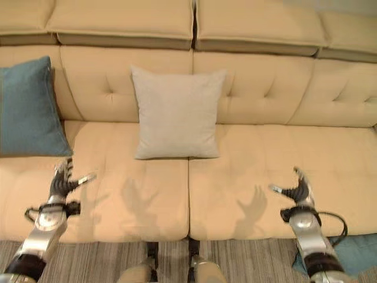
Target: Pick up all the scattered cushions and arrange them neatly on the sofa.
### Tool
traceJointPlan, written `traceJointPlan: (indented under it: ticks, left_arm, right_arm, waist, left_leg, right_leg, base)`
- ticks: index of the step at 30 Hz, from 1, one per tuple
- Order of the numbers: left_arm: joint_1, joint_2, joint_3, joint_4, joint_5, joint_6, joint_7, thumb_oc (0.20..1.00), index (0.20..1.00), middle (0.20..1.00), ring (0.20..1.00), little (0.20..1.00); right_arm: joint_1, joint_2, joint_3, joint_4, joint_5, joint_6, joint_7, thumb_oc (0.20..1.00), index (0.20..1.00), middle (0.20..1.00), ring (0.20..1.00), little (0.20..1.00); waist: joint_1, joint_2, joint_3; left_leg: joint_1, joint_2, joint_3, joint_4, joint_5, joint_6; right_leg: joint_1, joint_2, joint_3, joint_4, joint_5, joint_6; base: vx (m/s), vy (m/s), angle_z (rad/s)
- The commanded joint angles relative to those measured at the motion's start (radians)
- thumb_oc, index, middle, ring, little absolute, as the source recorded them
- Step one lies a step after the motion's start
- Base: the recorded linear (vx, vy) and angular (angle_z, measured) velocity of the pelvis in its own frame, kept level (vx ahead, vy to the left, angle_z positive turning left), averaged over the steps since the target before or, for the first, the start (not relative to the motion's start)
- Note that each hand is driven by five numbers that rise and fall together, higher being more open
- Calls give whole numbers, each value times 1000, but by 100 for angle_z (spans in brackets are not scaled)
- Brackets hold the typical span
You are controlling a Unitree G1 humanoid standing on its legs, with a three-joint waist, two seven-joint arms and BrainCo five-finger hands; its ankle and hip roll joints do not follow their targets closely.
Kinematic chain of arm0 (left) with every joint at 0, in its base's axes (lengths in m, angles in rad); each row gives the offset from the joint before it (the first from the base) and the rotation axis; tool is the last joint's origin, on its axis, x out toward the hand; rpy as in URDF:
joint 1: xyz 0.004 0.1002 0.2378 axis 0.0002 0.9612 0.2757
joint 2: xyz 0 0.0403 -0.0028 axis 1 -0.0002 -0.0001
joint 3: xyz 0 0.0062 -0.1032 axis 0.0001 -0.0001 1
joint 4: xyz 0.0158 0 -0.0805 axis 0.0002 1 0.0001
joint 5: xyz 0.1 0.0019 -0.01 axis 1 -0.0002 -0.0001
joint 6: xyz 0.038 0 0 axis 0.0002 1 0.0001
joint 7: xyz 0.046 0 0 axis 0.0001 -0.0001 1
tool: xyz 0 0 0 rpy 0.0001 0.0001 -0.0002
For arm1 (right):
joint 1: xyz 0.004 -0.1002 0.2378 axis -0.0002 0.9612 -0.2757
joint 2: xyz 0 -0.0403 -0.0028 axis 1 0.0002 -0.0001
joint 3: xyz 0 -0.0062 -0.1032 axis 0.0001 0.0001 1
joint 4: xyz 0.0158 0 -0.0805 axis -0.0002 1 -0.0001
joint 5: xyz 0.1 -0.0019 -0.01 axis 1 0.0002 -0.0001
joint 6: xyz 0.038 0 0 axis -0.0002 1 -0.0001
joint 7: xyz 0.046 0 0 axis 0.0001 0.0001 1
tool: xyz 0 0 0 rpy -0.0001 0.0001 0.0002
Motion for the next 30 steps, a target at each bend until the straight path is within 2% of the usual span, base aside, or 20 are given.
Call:
traceJointPlan:
  ticks: [1,2,4,5,7,9,10,16,19,21,25,26,27,30]
  left_arm:
    - [-78,-26,-16,143,101,20,-67,1000,1000,1000,1000,1000]
    - [-51,-73,-25,282,129,34,-94,1000,1000,1000,1000,1000]
    - [-39,-118,-38,422,150,49,-112,1000,1000,1000,1000,1000]
    - [-40,-118,-39,424,150,47,-111,1000,1000,1000,1000,1000]
    - [-28,-175,-63,601,202,70,-116,1000,1000,1000,1000,1000]
    - [-23,-189,-73,637,219,75,-121,1000,1000,1000,1000,1000]
    - [-17,-214,-92,718,266,91,-136,1000,1000,1000,1000,1000]
    - [-6,-229,-89,767,289,113,-145,1000,1000,1000,1000,1000]
    - [-13,-228,-94,763,291,113,-148,1000,1000,1000,1000,1000]
    - [-33,-211,-100,746,287,111,-153,1000,1000,1000,1000,1000]
    - [-51,-206,-115,729,285,109,-154,1000,1000,1000,1000,1000]
    - [-60,-207,-123,725,281,107,-153,1000,1000,1000,1000,1000]
    - [-82,-213,-134,720,272,106,-152,1000,1000,1000,1000,1000]
    - [-95,-215,-134,719,256,98,-154,1000,1000,1000,1000,1000]
  right_arm:
    - [-67,1,12,85,-45,-27,56,1000,1000,1000,1000,1000]
    - [-55,34,36,166,-68,-25,73,1000,1000,1000,1000,1000]
    - [-47,67,59,248,-79,-22,87,1000,1000,1000,1000,1000]
    - [-48,67,59,250,-79,-23,87,1000,1000,1000,1000,1000]
    - [-43,123,90,387,-80,-13,99,1000,1000,1000,1000,1000]
    - [-42,138,104,426,-85,-10,103,1000,1000,1000,1000,1000]
    - [-36,179,136,523,-97,1,123,1000,1000,1000,1000,1000]
    - [-9,229,118,594,-59,12,133,1000,1000,1000,1000,1000]
    - [-2,238,112,604,-45,11,133,1000,1000,1000,1000,1000]
    - [10,235,104,618,-23,11,138,1000,1000,1000,1000,1000]
    - [8,232,102,634,-12,16,140,1000,1000,1000,1000,1000]
    - [1,230,105,637,-10,19,140,1000,1000,1000,1000,1000]
    - [-17,224,111,641,-9,21,137,1000,1000,1000,1000,1000]
    - [-39,210,116,632,-10,25,137,1000,1000,1000,1000,1000]
  waist:
    - [16,-2,-41]
    - [14,-1,-50]
    - [14,-1,-54]
    - [14,-1,-52]
    - [15,-1,-60]
    - [16,0,-62]
    - [19,0,-68]
    - [15,0,-58]
    - [11,-4,-45]
    - [4,-11,-20]
    - [0,-14,-13]
    - [2,-17,-5]
    - [7,-25,4]
    - [14,-27,13]
  left_leg:
    - [68,21,30,7,-65,-36]
    - [94,23,35,7,-69,-33]
    - [116,24,40,7,-72,-31]
    - [118,24,40,7,-72,-31]
    - [146,29,48,7,-79,-31]
    - [155,31,49,7,-81,-31]
    - [179,33,51,8,-88,-31]
    - [196,48,49,20,-93,-36]
    - [184,56,44,57,-103,-39]
    - [135,67,35,132,-109,-43]
    - [99,65,24,174,-116,-40]
    - [78,56,7,204,-123,-40]
    - [45,13,-53,264,-164,-36]
    - [40,-42,-145,380,-230,-21]
  right_leg:
    - [38,-67,-23,18,-24,98]
    - [61,-65,-20,23,-31,96]
    - [80,-62,-22,32,-39,93]
    - [81,-62,-22,32,-40,93]
    - [101,-59,-23,42,-52,90]
    - [110,-58,-22,43,-56,88]
    - [133,-54,-20,45,-68,83]
    - [155,-43,-20,60,-94,70]
    - [159,-36,-17,59,-101,62]
    - [155,-30,-16,53,-103,47]
    - [145,-30,-11,46,-92,46]
    - [136,-34,-5,50,-87,44]
    - [109,-43,13,53,-72,42]
    - [60,-49,50,64,-39,44]
  base:
    - [0,0,0]
    - [0,0,0]
    - [-5,-5,-6]
    - [-7,-10,-7]
    - [0,-27,-5]
    - [10,-23,0]
    - [17,-36,-1]
    - [-22,-57,-1]
    - [-102,-74,1]
    - [-159,-68,6]
    - [-79,-12,25]
    - [-205,20,-1]
    - [-228,38,-10]
    - [-176,95,-29]
